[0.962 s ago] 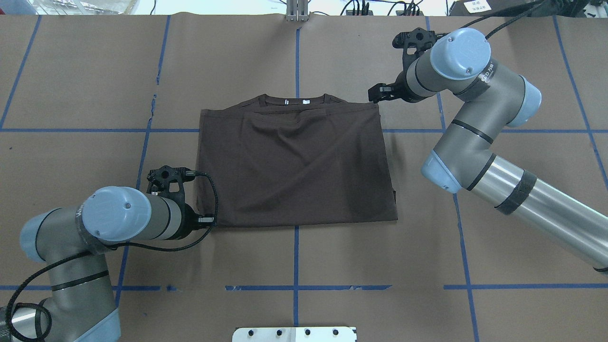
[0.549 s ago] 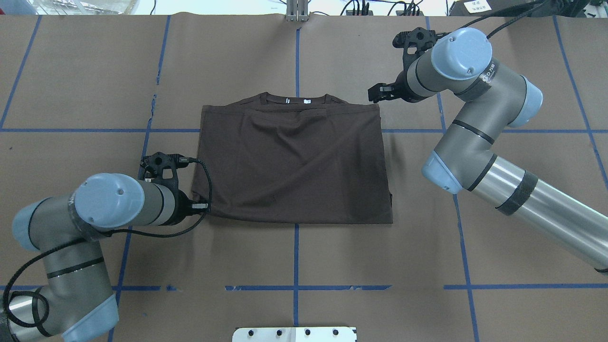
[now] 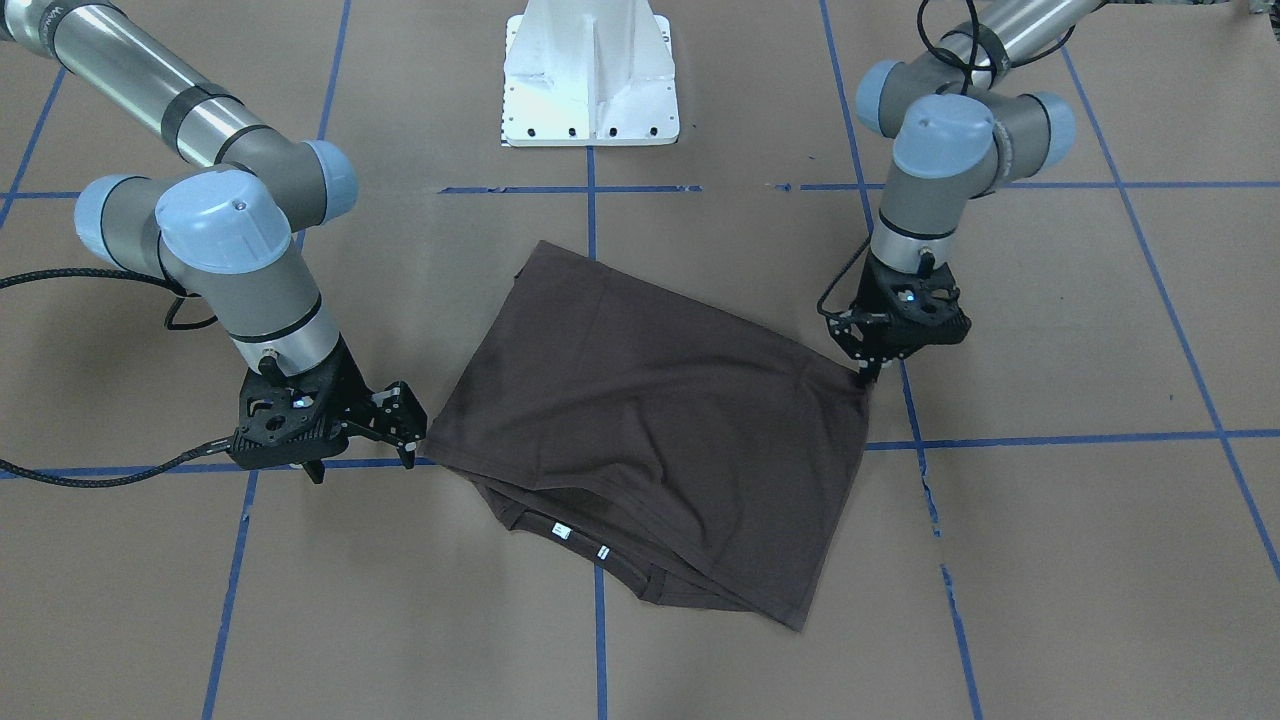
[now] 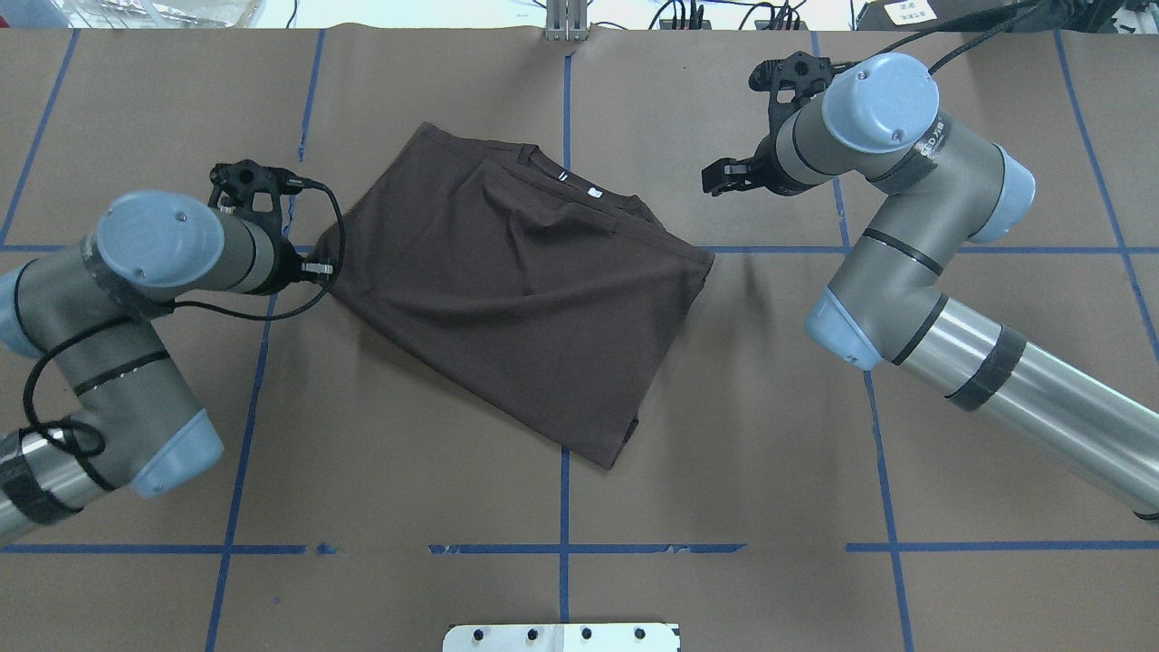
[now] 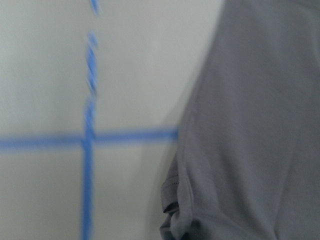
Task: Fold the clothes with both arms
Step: 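Grasp the folded shirt's side with the left gripper and drag it away from the robot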
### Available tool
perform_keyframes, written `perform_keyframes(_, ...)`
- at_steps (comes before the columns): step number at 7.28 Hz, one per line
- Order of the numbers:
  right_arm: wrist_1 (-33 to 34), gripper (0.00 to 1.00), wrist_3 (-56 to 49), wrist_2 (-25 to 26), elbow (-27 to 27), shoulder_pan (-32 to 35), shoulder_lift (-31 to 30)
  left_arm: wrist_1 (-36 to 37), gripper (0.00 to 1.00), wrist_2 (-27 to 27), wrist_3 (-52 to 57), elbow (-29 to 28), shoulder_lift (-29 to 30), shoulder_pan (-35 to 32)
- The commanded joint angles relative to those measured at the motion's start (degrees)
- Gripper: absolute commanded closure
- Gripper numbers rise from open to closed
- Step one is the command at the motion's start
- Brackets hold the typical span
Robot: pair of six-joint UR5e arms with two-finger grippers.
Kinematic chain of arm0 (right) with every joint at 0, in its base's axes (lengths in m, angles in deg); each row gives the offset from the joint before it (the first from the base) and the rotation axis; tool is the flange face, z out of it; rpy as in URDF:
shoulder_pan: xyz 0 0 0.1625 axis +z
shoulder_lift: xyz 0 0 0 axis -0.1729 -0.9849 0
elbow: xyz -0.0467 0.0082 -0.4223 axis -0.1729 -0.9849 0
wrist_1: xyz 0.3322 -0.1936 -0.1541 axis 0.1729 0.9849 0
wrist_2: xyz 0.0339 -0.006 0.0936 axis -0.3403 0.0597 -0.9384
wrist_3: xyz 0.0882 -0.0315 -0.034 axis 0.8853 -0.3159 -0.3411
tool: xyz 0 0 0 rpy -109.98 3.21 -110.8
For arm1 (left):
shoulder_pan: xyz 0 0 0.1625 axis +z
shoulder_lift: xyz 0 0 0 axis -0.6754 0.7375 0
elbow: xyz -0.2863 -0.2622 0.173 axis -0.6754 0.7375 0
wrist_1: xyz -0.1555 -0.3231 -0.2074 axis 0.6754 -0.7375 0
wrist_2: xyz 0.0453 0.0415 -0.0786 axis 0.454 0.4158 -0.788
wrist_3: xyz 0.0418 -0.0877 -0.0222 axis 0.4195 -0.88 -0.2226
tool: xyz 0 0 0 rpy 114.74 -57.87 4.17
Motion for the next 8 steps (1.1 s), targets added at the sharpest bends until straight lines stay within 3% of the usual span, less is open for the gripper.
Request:
perform_keyframes(1, 0.2, 0.0, 0.1, 0.0, 0.7, 0.0, -0.1, -8.7, 1.0, -0.1, 6.1, -17.9, 9.3, -7.8)
perform_keyframes(4, 0.7, 0.0, 0.1, 0.0, 1.5, 0.1, -0.2, -18.0, 1.0, 0.0, 7.1, -39.6, 23.7, -11.1)
perform_keyframes(5, 0.7, 0.0, 0.1, 0.0, 1.5, 0.1, -0.1, -20.0, 1.0, 0.3, 7.2, -41.1, 23.7, -11.5)
perform_keyframes(6, 0.7, 0.0, 0.6, 0.0, 1.5, -0.1, -0.2, -20.6, 0.01, 0.2, 8.5, -40.7, 23.1, -11.7)
perform_keyframes(8, 0.9, 0.0, 10.7, 0.6, 0.7, -3.7, 3.9, -20.9, 0.0, -3.4, 11.6, -31.9, 19.3, -12.6)
